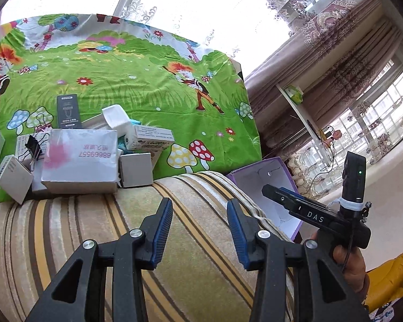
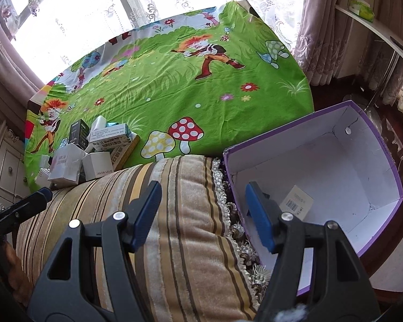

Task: Organize rigid objects
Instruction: 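Move both open tools back to the pile of boxes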

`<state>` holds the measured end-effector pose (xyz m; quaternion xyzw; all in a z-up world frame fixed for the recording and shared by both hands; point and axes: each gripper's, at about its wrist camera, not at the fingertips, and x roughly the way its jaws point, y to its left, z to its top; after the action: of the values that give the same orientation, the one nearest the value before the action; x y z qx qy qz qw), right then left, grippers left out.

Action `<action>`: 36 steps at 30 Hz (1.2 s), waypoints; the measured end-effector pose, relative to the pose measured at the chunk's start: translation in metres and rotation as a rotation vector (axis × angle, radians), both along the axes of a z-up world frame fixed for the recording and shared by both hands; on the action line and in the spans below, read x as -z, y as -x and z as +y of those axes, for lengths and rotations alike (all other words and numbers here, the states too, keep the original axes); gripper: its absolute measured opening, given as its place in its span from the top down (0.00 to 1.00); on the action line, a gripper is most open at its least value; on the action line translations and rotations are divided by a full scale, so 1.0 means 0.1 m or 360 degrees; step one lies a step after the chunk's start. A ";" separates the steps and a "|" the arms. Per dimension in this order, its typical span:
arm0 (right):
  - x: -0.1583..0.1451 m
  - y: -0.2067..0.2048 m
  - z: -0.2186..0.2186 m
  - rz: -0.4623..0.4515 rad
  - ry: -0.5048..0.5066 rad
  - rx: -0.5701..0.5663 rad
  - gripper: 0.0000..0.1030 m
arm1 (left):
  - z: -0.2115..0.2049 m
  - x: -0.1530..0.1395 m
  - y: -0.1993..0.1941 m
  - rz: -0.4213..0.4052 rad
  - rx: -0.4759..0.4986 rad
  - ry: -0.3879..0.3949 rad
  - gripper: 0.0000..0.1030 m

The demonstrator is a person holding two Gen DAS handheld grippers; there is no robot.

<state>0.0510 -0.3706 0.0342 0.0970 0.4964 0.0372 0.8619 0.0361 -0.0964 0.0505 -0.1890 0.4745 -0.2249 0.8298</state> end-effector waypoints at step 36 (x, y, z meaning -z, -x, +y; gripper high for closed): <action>0.05 -0.21 1.72 0.0078 0.0105 -0.0585 0.28 | 1.44 0.15 -0.37 -0.0008 -0.0249 -0.0389 0.28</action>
<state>0.0723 -0.1986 0.0296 -0.0228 0.5276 0.1755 0.8309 0.0730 0.0471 0.0355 -0.1225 0.4800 -0.1007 0.8628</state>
